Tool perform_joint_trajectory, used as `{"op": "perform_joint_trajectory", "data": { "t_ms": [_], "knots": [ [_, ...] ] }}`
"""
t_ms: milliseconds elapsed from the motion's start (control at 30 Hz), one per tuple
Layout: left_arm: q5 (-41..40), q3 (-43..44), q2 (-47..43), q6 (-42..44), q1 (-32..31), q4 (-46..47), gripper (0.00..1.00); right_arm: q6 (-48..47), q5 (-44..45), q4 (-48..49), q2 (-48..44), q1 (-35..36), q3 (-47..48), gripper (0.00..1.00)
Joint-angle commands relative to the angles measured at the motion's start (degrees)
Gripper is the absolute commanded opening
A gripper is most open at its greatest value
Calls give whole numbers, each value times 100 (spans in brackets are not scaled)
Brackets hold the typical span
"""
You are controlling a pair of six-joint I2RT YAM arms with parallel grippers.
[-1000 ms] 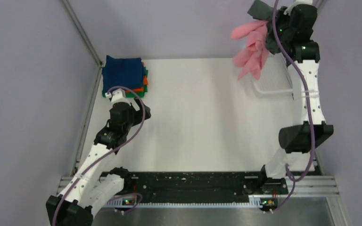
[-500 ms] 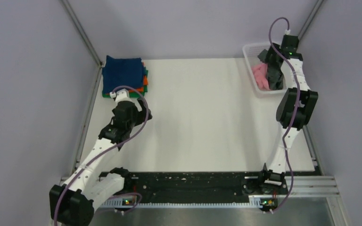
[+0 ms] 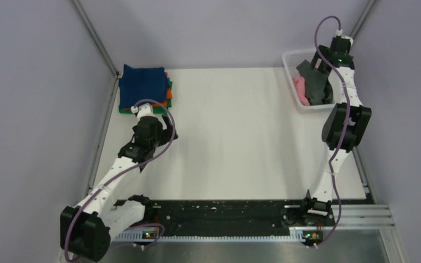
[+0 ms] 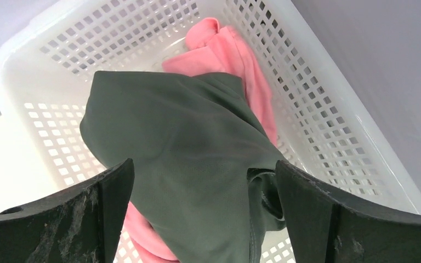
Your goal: Fold and stack the t-shirts
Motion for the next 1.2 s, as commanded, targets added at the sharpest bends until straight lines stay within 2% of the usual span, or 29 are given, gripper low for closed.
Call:
{"op": "perform_joint_trajectory", "data": {
  "t_ms": [0,100,200,233,300,400,700,900,933,967,1167],
  "knots": [
    [-41,-46,48,64,-10,301,99,-12,56,-61,41,-20,262,95],
    [-93,-40,120,47,-10,287,99,195,223,-191,150,-23,115,83],
    [-113,15,193,28,-9,215,99,339,63,-167,144,-20,12,58],
    [-104,38,193,23,-6,181,99,378,-36,-190,126,-23,11,52],
    [-101,57,155,11,-10,130,99,453,-281,-215,60,-22,15,50],
    [-117,18,10,2,-10,112,99,520,-486,-349,46,-17,68,53],
    [-243,-60,-296,-7,-10,101,99,416,-230,-416,503,-57,-55,53],
    [-244,-59,-230,-14,-8,99,99,386,-441,-284,725,-58,-65,33],
    [-227,-56,-201,-20,-10,107,99,381,-476,-284,711,-59,-52,12],
    [-193,-47,-163,-24,-4,108,99,379,-477,-280,645,-59,-33,0],
    [-17,-31,-113,-68,-12,100,99,370,120,-261,-484,-59,8,0]
  ]
}}
